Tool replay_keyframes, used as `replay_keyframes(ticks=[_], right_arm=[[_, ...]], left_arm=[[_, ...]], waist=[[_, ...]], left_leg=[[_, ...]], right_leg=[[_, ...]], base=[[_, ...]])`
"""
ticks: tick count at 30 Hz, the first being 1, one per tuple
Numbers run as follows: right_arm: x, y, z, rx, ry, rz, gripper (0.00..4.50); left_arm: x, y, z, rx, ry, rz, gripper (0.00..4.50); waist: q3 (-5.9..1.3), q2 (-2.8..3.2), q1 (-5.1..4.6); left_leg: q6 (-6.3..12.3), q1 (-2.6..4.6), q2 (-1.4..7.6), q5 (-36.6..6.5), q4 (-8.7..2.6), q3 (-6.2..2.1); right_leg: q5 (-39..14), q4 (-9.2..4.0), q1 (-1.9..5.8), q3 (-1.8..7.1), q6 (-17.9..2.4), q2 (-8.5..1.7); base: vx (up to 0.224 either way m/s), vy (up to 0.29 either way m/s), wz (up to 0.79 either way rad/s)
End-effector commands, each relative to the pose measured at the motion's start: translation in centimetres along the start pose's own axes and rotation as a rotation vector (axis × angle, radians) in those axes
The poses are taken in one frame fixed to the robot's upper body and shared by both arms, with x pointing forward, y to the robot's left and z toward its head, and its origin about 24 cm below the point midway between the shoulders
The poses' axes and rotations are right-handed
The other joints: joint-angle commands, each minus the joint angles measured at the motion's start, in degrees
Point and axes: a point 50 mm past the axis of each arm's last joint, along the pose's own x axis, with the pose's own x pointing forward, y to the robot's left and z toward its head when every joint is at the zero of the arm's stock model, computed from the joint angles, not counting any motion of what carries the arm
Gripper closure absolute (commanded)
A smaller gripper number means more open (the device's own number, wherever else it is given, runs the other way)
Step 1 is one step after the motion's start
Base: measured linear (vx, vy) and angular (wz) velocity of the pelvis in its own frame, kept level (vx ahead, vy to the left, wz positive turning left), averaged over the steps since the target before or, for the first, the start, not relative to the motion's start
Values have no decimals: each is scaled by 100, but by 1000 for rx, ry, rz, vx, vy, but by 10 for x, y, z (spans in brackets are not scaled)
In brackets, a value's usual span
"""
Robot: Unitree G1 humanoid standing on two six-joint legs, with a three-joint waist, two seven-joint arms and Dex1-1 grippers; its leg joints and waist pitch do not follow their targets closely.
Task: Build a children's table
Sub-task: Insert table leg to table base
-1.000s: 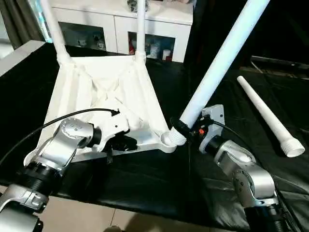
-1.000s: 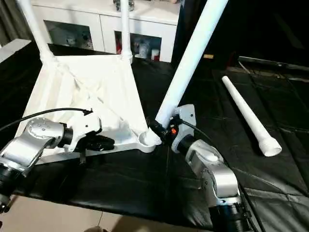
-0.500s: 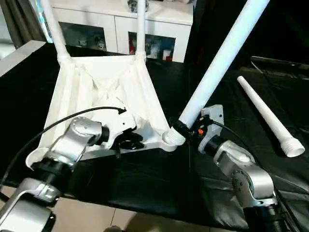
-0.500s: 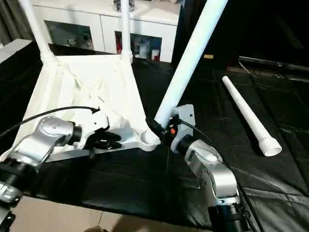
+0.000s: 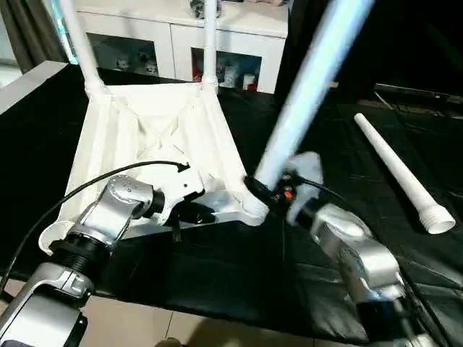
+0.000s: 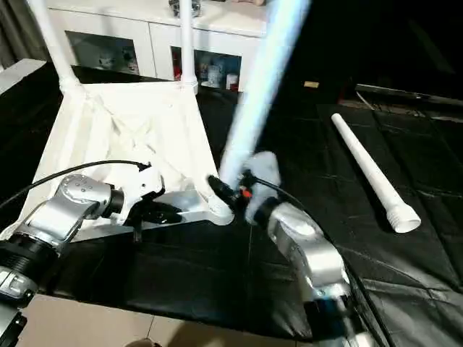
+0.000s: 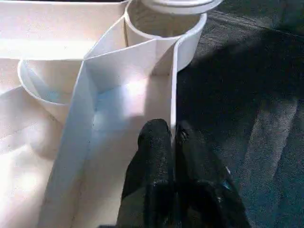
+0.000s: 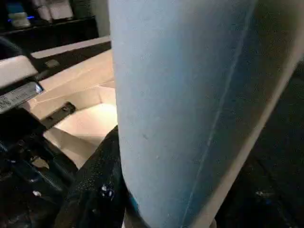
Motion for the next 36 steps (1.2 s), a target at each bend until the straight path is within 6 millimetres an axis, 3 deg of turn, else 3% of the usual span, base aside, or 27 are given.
replay_keyframes(ticks=[1,3,4,6,7,10,16,23,28,36], right_arm=[[3,-4,3,-27,-17,0,259],[5,-8,3,-22,-18,3,259],[6,-9,3,-12,-19,13,259],[7,-11,3,7,-16,33,259],[7,-13,3,12,-12,40,259],[8,-15,0,36,2,67,259],[4,-16,-14,22,36,127,259],[2,-27,-23,18,34,48,259],[9,-22,-30,54,58,99,259],[13,-13,-44,36,153,204,259]], left_arm=[[-5,5,0,18,30,19,450],[-6,5,-2,19,34,19,450],[-7,5,-2,14,30,18,450],[-7,6,-1,14,31,22,450],[-8,7,-1,18,35,26,450],[-10,10,0,21,37,44,450],[-13,11,-2,18,34,53,450],[-14,8,-1,32,21,28,450],[-16,4,-2,41,25,0,450],[-15,5,-3,37,32,9,450]], waist=[[-370,94,3],[-369,83,1],[-375,48,-4],[-376,48,1],[-370,16,1],[-363,48,9],[-376,44,18],[-377,31,13],[-381,37,-13],[-372,7,-14]], left_leg=[[-257,177,24,-961,-392,80],[-232,170,23,-869,-390,82],[-200,173,20,-853,-381,94],[-114,160,16,-776,-373,92],[-91,157,22,-766,-378,96],[-44,163,30,-796,-381,95],[-24,157,30,-718,-370,95],[0,160,30,-777,-369,102],[75,145,28,-697,-369,94],[74,156,40,-778,-377,104]], right_leg=[[898,-373,175,80,-1259,-213],[972,-361,184,77,-1277,-209],[1015,-363,188,79,-1287,-204],[1063,-353,200,75,-1327,-212],[1051,-359,200,74,-1329,-213],[928,-360,184,73,-1358,-224],[1067,-351,197,69,-1384,-223],[937,-357,187,68,-1443,-230],[1103,-338,193,57,-1480,-214],[912,-357,182,63,-1482,-223]], base=[[0,0,0],[0,0,0],[0,0,0],[0,0,0],[0,0,0],[0,0,0],[0,0,0],[0,0,0],[0,0,0],[0,0,0]])
